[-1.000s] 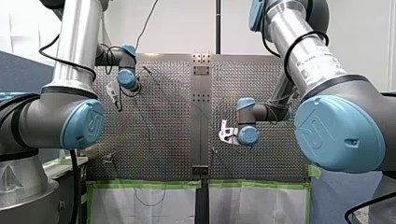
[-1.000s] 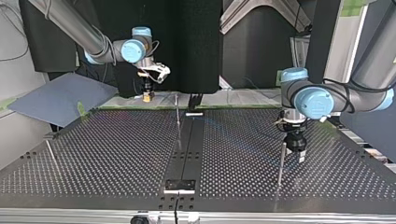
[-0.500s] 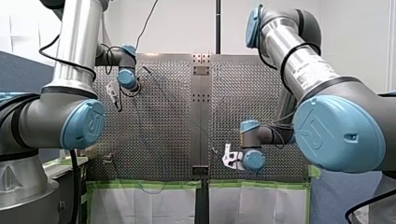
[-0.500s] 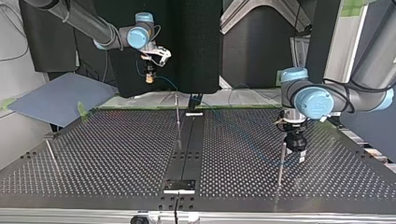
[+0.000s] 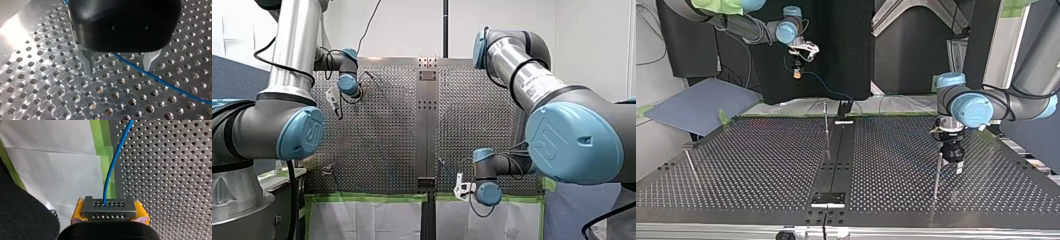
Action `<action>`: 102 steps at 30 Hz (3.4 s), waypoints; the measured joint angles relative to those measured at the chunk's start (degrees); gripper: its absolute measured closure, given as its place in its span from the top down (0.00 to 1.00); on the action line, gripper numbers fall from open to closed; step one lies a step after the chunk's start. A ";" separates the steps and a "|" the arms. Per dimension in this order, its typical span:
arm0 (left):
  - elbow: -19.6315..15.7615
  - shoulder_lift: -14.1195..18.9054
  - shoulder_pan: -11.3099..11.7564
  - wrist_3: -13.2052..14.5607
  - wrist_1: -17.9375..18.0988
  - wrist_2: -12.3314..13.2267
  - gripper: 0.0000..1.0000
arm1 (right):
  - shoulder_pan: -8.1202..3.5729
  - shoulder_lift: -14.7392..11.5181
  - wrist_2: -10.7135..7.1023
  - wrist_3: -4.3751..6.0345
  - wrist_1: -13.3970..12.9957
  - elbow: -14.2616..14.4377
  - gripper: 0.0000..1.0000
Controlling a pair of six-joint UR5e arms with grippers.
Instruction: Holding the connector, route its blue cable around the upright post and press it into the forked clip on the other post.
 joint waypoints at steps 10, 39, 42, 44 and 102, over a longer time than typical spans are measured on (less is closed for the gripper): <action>-0.02 0.00 -0.03 0.02 -0.15 0.12 0.99 | 0.02 5.50 -0.28 -0.63 -5.50 -1.99 0.00; -0.05 0.00 -0.47 0.07 -0.35 -0.02 0.99 | 0.02 7.74 -1.61 -3.63 -7.07 -3.51 0.00; -0.05 0.00 -0.49 0.07 -0.35 -0.02 0.99 | 0.01 6.73 -1.84 -4.15 -6.27 -3.65 0.00; -0.03 0.00 -0.54 0.07 -0.35 -0.04 0.99 | 0.09 5.79 -1.96 -4.19 -5.45 -3.65 0.00; -12.34 14.84 2.49 -7.58 -5.70 -2.59 0.99 | -1.78 -9.84 -3.59 -3.63 1.76 -3.65 0.00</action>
